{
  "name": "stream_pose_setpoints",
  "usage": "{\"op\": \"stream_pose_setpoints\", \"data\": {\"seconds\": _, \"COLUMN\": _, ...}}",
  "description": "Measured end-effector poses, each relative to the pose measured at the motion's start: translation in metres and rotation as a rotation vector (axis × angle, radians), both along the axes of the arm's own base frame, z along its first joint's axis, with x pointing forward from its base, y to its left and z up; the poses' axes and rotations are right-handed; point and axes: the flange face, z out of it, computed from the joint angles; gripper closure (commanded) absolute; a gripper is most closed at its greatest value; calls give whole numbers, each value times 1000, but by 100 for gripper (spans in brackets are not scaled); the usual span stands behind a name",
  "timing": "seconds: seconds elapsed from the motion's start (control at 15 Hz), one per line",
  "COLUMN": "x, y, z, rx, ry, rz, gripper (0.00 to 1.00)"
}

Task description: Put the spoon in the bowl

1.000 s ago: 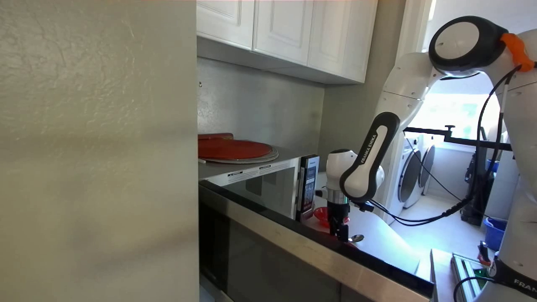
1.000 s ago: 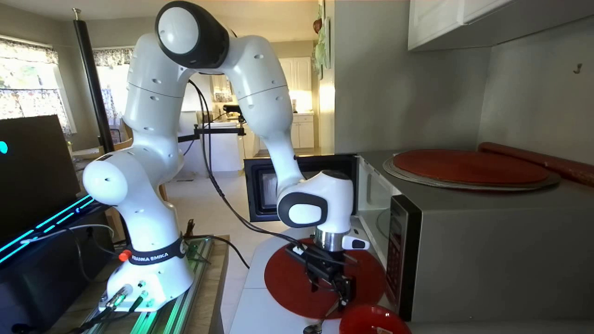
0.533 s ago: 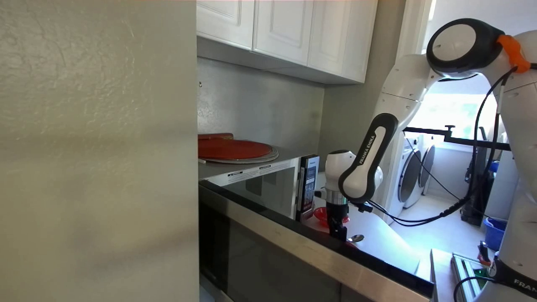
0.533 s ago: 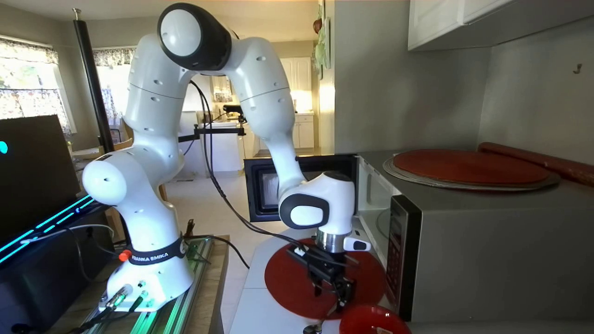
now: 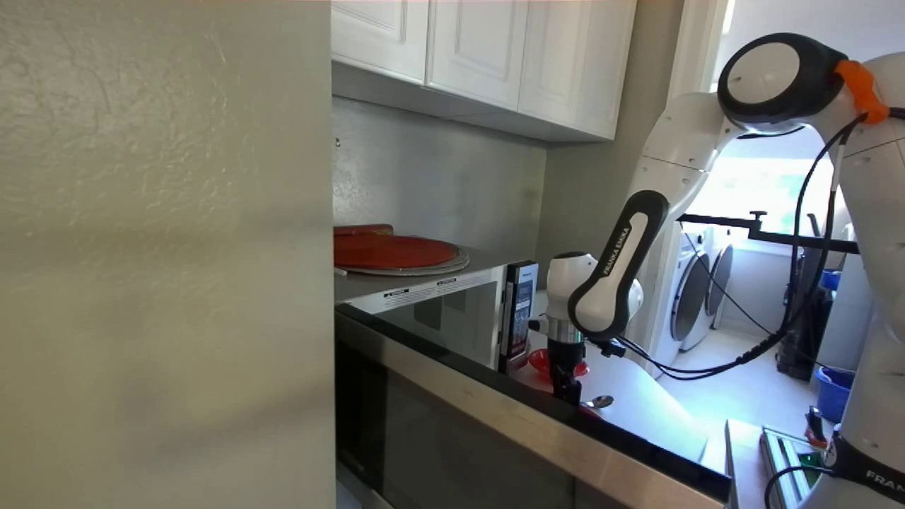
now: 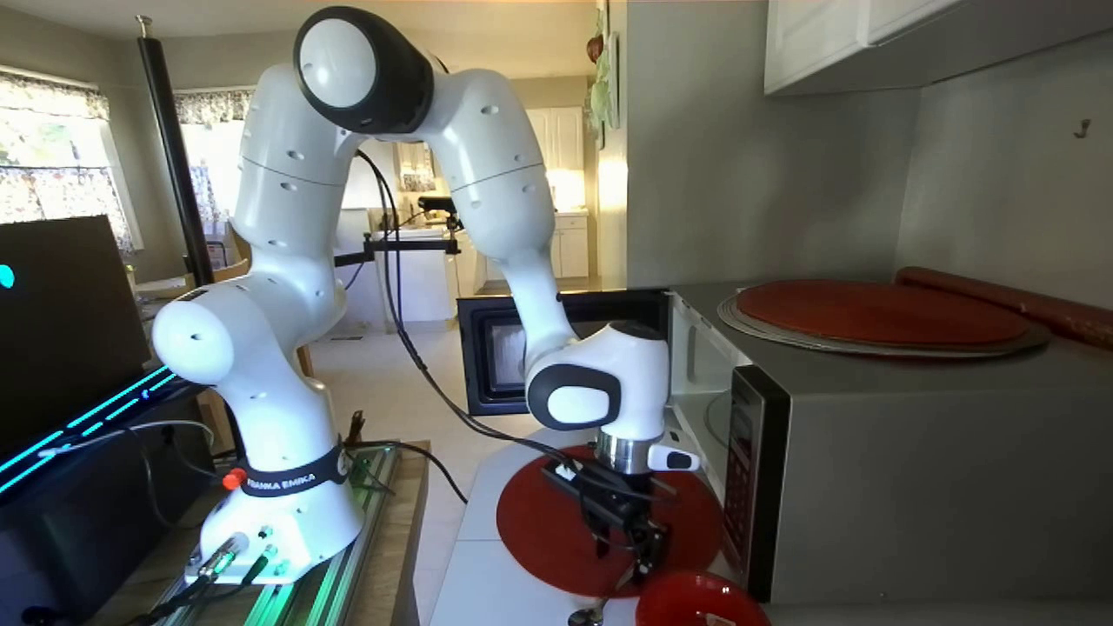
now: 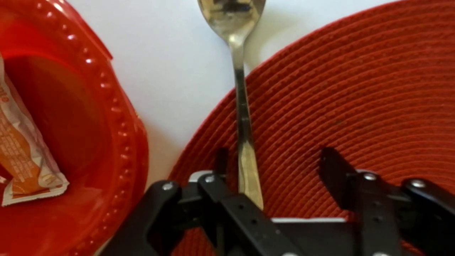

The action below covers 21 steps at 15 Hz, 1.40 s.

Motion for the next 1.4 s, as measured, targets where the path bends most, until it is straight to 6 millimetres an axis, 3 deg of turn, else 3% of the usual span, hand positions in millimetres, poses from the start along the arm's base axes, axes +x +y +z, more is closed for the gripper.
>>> {"op": "stream_pose_setpoints", "data": {"seconds": 0.2, "x": 2, "y": -1, "z": 1, "rx": 4, "ry": -5, "rz": -6, "gripper": 42}}
{"op": "stream_pose_setpoints", "data": {"seconds": 0.4, "x": 3, "y": -1, "z": 2, "rx": 6, "ry": -8, "rz": -10, "gripper": 58}}
{"op": "stream_pose_setpoints", "data": {"seconds": 0.47, "x": 4, "y": -2, "z": 2, "rx": 6, "ry": -9, "rz": -10, "gripper": 68}}
{"op": "stream_pose_setpoints", "data": {"seconds": 0.6, "x": 6, "y": -3, "z": 4, "rx": 6, "ry": -15, "rz": -14, "gripper": 68}}
{"op": "stream_pose_setpoints", "data": {"seconds": 0.67, "x": 7, "y": -3, "z": 4, "rx": 7, "ry": -16, "rz": -15, "gripper": 78}}
{"op": "stream_pose_setpoints", "data": {"seconds": 0.8, "x": 8, "y": -4, "z": 5, "rx": 6, "ry": -19, "rz": -17, "gripper": 86}}
{"op": "stream_pose_setpoints", "data": {"seconds": 0.87, "x": 8, "y": -5, "z": 5, "rx": 6, "ry": -20, "rz": -17, "gripper": 97}}
{"op": "stream_pose_setpoints", "data": {"seconds": 1.4, "x": 9, "y": -5, "z": 6, "rx": 7, "ry": -22, "rz": -19, "gripper": 96}}
